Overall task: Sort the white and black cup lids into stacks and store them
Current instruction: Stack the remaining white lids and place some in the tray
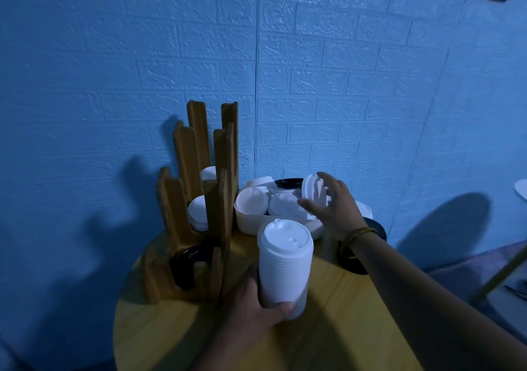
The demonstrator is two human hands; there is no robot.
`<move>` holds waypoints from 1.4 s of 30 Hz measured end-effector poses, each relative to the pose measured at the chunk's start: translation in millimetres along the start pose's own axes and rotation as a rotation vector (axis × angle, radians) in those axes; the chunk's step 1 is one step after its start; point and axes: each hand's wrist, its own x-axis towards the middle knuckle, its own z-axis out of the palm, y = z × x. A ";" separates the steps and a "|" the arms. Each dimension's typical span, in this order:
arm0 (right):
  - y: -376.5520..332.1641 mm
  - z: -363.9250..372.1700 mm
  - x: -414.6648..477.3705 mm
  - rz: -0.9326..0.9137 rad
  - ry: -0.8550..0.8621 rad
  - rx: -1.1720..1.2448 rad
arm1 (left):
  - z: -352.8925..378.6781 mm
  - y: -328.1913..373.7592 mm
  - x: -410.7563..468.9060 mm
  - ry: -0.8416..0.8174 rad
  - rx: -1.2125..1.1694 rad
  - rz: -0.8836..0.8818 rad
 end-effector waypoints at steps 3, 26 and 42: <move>-21.0 -21.3 -21.2 -0.008 -0.052 0.303 | -0.7 1.6 -0.7 -0.008 0.016 0.030; -91.5 -9.9 -126.6 -0.253 -0.307 -0.451 | 16.8 14.0 -55.4 0.234 0.292 0.049; -51.6 -16.4 -149.9 -0.099 -0.214 0.028 | 19.9 10.5 -48.0 0.116 0.153 0.074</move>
